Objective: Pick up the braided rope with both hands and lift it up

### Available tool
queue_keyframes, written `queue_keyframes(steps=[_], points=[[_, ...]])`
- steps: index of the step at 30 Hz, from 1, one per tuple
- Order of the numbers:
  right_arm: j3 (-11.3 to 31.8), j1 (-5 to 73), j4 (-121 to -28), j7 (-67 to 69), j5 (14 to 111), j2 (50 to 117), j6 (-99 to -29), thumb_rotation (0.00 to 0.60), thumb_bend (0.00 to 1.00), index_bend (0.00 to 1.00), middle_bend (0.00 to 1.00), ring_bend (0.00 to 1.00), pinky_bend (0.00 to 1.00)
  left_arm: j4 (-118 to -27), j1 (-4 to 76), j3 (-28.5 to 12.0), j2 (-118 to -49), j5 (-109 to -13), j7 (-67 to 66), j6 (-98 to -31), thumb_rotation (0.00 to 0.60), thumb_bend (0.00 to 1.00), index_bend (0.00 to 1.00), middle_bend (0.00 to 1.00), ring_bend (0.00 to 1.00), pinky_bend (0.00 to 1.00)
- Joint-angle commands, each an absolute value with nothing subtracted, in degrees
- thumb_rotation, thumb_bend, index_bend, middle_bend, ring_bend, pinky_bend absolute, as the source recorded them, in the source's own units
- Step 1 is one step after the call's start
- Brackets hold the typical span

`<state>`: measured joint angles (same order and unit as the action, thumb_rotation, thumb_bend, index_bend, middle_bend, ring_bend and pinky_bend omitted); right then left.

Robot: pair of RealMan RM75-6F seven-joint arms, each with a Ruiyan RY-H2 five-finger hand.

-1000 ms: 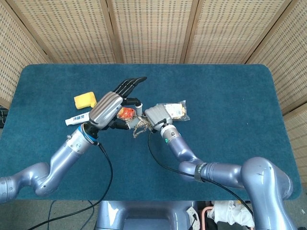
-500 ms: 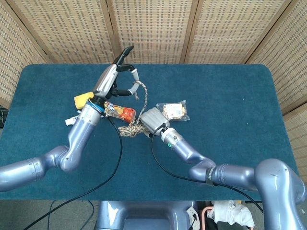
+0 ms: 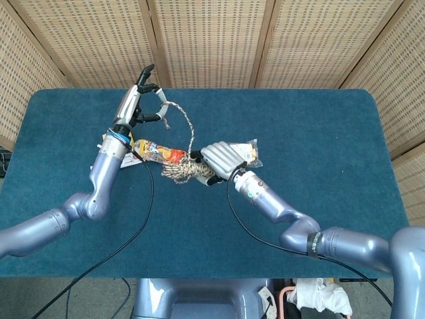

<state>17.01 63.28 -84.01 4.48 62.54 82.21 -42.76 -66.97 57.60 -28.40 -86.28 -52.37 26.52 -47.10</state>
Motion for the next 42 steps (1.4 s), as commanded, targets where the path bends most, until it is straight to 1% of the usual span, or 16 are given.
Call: queue_keyframes(steps=[1,5,6,11,12,14,18,26,33,34,36,38,39,40,41,42], points=[[20.52,61.03,-85.53,9.87,61.47,79.85,-43.76,0.600,0.87,0.69,0.82,0.64,0.91,-64.38,55.08,-25.68,-87.45,-55.27,29.10,-46.15,0.600,0.80,0.89,0.00,0.00,0.00],[21.85,59.86,-87.42,10.62,59.94,76.47,-43.69,0.600,0.87,0.69,0.82,0.64,0.91,-61.95,52.01,-21.42,-87.32,-63.36,32.41,-48.23,0.600,0.80,0.89,0.00,0.00,0.00],[22.11,59.65,-87.88,10.34,59.20,75.64,-43.69,0.600,0.87,0.69,0.82,0.64,0.91,-60.98,51.09,-19.84,-87.18,-65.81,33.08,-49.02,0.600,0.80,0.89,0.00,0.00,0.00],[22.63,59.33,-88.85,9.16,56.68,74.08,-43.78,0.600,0.87,0.69,0.82,0.64,0.91,-59.25,48.86,-16.47,-86.61,-71.07,35.84,-50.95,0.600,0.80,0.89,0.00,0.00,0.00],[22.82,59.17,-88.85,8.66,55.64,73.58,-44.07,0.600,0.87,0.69,0.82,0.64,0.91,-59.03,47.63,-14.42,-85.86,-73.23,36.04,-51.65,0.600,0.80,0.89,0.00,0.00,0.00],[22.92,59.10,-89.56,7.50,53.76,72.74,-44.10,0.600,0.87,0.69,0.82,0.64,0.91,-58.76,46.01,-11.72,-84.68,-77.10,37.49,-53.62,0.600,0.80,0.89,0.00,0.00,0.00],[22.62,58.86,-90.41,5.02,51.41,71.48,-44.81,0.600,0.87,0.69,0.82,0.64,0.91,-57.91,43.42,-7.71,-83.06,-82.05,39.05,-56.78,0.600,0.80,0.89,0.00,0.00,0.00],[21.75,58.30,-91.51,2.11,48.89,70.51,-45.79,0.600,0.87,0.69,0.82,0.64,0.91,-58.58,40.25,-4.27,-81.10,-85.91,40.55,-60.76,0.600,0.80,0.89,0.00,0.00,0.00],[21.41,58.13,-92.63,0.54,48.29,70.34,-46.50,0.600,0.87,0.69,0.82,0.64,0.91,-59.42,39.39,-3.86,-80.52,-86.62,39.48,-62.09,0.600,0.80,0.89,0.00,0.00,0.00],[21.30,58.15,-92.83,0.15,48.52,70.30,-46.61,0.600,0.87,0.69,0.82,0.64,0.91,-59.50,39.33,-3.84,-80.45,-86.70,38.74,-62.22,0.600,0.77,0.86,0.00,0.00,0.00],[21.18,58.16,-93.15,-0.35,48.98,70.29,-46.87,0.600,0.87,0.69,0.82,0.64,0.91,-59.99,39.17,-3.84,-80.19,-86.59,37.20,-62.25,0.600,0.57,0.66,0.00,0.00,0.00],[21.15,58.15,-93.33,-0.55,49.26,70.30,-46.96,0.600,0.87,0.69,0.82,0.64,0.91,-61.05,38.88,-3.93,-79.66,-86.22,36.04,-62.27,0.600,0.18,0.24,0.00,0.00,0.00],[21.15,58.11,-93.40,-0.60,49.46,70.32,-47.04,0.600,0.87,0.69,0.82,0.64,0.91,-62.07,38.50,-4.00,-79.12,-85.75,34.78,-62.31,0.600,0.09,0.13,0.00,0.00,0.00],[21.10,58.11,-93.42,-0.69,49.66,70.33,-47.04,0.600,0.87,0.69,0.82,0.64,0.91,-63.18,38.10,-4.09,-78.48,-85.15,33.36,-62.27,0.600,0.02,0.04,0.00,0.00,0.00],[21.01,58.09,-93.42,-0.82,49.88,70.30,-47.02,0.600,0.87,0.69,0.82,0.64,0.91,-64.53,37.59,-4.27,-77.76,-84.43,31.53,-62.47,0.600,0.00,0.00,0.00,0.00,0.00],[20.97,58.08,-93.41,-0.92,50.07,70.29,-47.03,0.600,0.87,0.69,0.82,0.64,0.91,-65.88,37.09,-4.54,-77.14,-83.69,29.68,-62.80,0.600,0.00,0.00,0.00,0.00,0.00]])
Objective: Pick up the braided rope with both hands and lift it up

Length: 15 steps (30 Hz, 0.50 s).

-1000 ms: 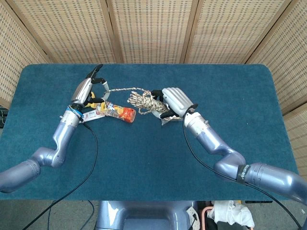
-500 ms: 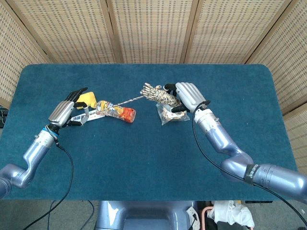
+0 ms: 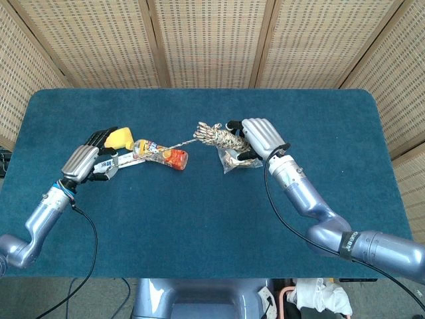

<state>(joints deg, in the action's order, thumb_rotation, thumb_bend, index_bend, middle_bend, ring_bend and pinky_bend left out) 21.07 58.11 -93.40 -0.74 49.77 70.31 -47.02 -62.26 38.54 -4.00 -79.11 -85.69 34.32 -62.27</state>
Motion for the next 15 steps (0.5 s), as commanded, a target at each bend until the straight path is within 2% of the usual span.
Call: queue_keyframes(steps=[1,10,15], points=[[20.92,58.07,-93.41,-0.99,50.21,70.29,-47.06,0.600,0.87,0.69,0.82,0.64,0.91,-66.74,36.61,-4.76,-76.70,-83.17,28.10,-63.38,0.600,0.00,0.00,0.00,0.00,0.00],[19.53,57.57,-94.04,-3.04,53.63,70.30,-48.09,0.600,0.87,0.69,0.82,0.64,0.91,-87.44,24.44,-5.99,-68.26,-70.97,3.84,-75.37,0.600,0.00,0.00,0.00,0.00,0.00],[18.92,57.22,-94.39,-3.94,55.05,70.39,-48.74,0.600,0.87,0.69,0.82,0.64,0.91,-95.21,19.51,-6.06,-66.05,-65.75,-6.30,-81.93,0.600,0.00,0.00,0.00,0.00,0.00]])
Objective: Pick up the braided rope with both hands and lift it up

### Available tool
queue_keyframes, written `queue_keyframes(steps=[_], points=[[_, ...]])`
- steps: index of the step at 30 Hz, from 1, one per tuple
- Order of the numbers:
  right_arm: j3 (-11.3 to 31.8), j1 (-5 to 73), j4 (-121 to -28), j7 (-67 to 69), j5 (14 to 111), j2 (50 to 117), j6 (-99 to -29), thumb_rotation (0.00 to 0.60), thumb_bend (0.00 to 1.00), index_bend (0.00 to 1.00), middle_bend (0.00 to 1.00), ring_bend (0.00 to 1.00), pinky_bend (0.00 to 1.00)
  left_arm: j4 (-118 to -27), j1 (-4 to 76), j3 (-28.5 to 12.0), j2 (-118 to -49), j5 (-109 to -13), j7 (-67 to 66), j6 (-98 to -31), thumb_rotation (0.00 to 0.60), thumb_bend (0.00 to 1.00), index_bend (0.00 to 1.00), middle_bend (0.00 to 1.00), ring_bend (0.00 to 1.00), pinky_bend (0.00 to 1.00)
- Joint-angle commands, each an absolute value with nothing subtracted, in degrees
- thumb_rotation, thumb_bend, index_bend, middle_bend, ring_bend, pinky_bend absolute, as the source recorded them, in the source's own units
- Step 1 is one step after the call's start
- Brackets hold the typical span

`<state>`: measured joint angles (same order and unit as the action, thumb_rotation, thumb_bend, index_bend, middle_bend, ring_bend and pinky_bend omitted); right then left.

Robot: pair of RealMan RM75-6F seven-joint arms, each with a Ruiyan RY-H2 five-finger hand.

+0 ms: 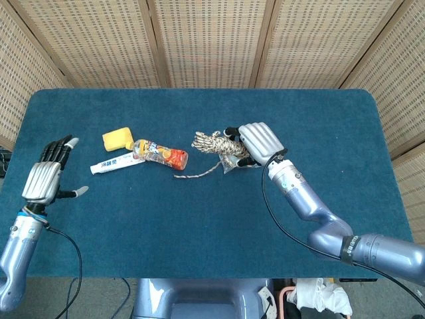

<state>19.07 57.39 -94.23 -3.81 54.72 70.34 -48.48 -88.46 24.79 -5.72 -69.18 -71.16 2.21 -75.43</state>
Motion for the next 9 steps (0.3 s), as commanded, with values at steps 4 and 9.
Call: queue_keyframes(steps=[4,9], points=[[18.83,56.78,-94.83,-3.84,55.49,70.31,-49.09,0.600,0.87,0.69,0.82,0.64,0.91,-99.71,17.08,-6.34,-66.02,-62.96,-14.47,-86.68,0.600,0.00,0.00,0.00,0.00,0.00],[18.70,56.24,-95.33,-3.96,55.77,69.93,-49.37,0.600,0.87,0.69,0.82,0.64,0.91,-101.74,16.53,-6.68,-65.61,-63.51,-16.19,-86.65,0.600,0.00,0.00,0.00,0.00,0.00]])
